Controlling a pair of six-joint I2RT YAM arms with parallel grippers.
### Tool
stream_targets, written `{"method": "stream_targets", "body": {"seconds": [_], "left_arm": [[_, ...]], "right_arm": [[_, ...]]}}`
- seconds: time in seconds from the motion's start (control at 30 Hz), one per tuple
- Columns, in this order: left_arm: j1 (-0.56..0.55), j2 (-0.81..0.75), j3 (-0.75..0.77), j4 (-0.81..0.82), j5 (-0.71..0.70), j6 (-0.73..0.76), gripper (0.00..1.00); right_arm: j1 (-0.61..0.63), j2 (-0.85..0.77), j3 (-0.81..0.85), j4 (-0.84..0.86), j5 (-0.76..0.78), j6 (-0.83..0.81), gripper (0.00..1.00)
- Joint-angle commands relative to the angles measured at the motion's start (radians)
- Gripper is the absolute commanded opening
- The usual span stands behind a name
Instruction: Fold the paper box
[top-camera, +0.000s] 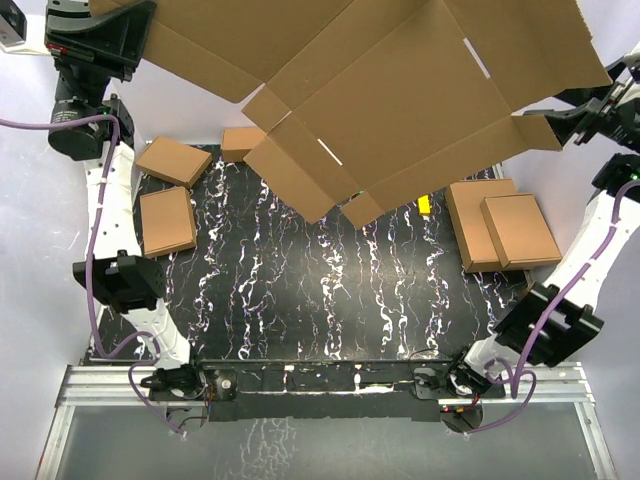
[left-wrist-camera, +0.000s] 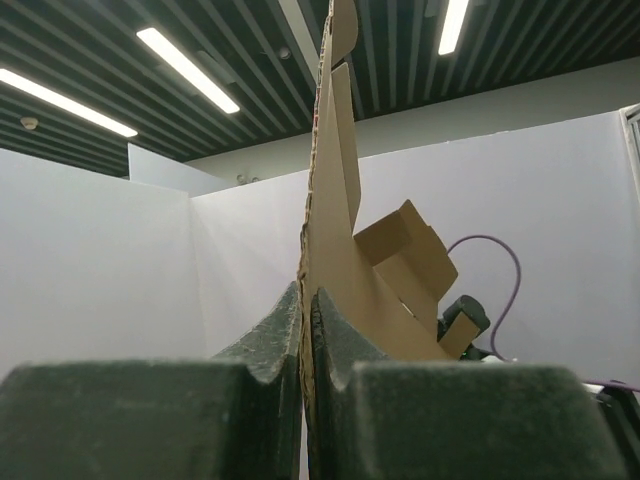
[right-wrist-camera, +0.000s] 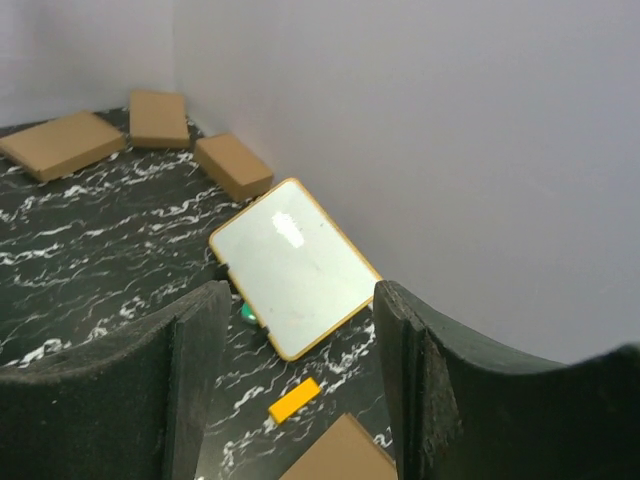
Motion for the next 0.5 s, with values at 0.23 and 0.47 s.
{"method": "stream_targets", "body": {"seconds": [0.23,0.47], "left_arm": [[0.088,0.213,0.256,0.122,-0.148,-0.188,0.00],[0.124,0.205,0.259,0.136,-0.161,-0.215,0.00]], "right_arm": [[-0.006,-0.013,0.216,-0.176,-0.049,0.139,0.67],[0.022,0.159,0.456,-0.001,0.066,0.558,0.66]]}}
